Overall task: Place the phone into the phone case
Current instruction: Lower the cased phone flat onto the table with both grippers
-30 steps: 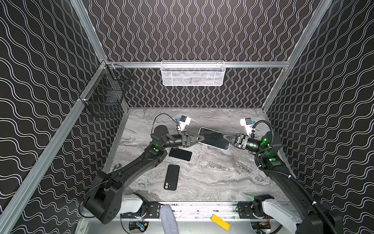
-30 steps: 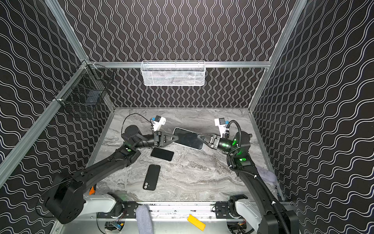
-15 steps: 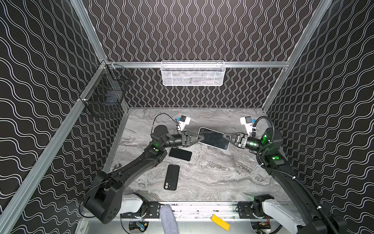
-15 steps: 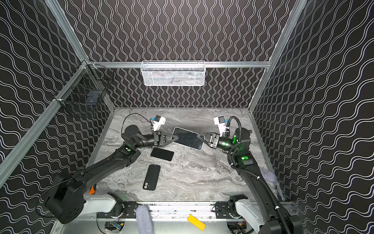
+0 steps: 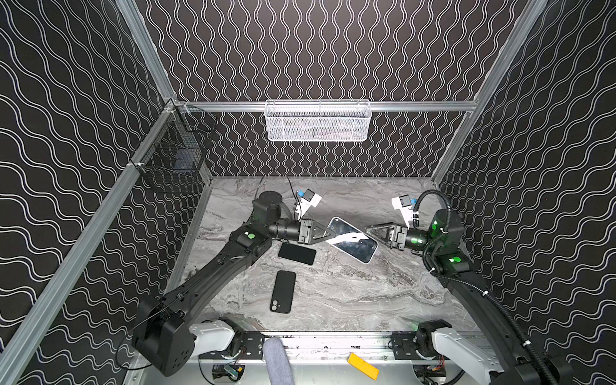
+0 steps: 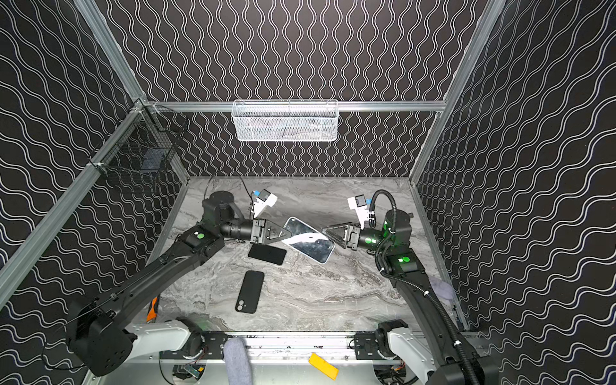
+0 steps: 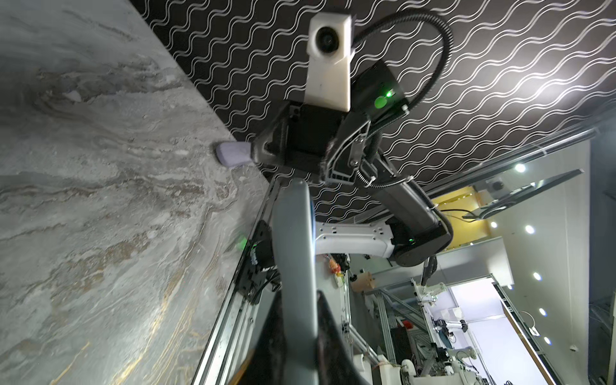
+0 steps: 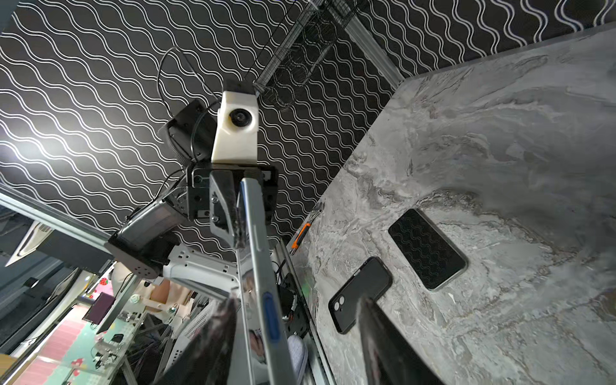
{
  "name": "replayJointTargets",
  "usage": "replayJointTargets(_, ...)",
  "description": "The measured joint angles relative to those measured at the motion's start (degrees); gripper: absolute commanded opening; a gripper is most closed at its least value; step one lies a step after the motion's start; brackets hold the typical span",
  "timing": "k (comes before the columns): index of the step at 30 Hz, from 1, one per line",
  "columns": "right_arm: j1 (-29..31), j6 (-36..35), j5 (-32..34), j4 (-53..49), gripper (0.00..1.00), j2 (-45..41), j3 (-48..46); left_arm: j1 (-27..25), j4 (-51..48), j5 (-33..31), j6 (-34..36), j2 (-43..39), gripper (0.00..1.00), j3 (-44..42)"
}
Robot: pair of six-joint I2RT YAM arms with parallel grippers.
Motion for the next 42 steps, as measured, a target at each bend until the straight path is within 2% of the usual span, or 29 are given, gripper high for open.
replayJointTargets(5,1.8,-1.4,-1.9,-1.0,0.6,3.7,3.2,0.0,-12.5,0.3,8.2,1.6,0.0,4.0)
replayJointTargets(10,5.8,-5.0,-2.3,-4.2,0.61,7.9,6.9,0.0,-19.0,0.7,12.5,3.5,0.0,5.9)
replayJointTargets(18,9.2,-10.0,-2.1,-9.4,0.61,11.1,8.1,0.0,-18.1,1.5,12.0,3.9,0.0,5.6)
replayJointTargets(21,9.4,-10.7,-2.0,-10.0,0.58,11.6,7.7,0.0,-16.7,1.5,11.6,4.6,0.0,5.5)
replayJointTargets(30,10.0,-10.9,-1.2,-10.0,0.26,10.9,6.1,0.5,-11.2,3.1,6.7,6.2,0.0,3.6)
replayJointTargets(40,10.0,-10.2,-2.2,-9.5,0.09,10.8,6.1,0.8,-9.4,5.4,4.4,7.1,0.0,3.5)
replayJointTargets(42,10.0,-9.9,-2.2,-9.5,0.03,10.8,6.1,0.8,-9.4,5.6,4.5,7.1,0.0,3.5)
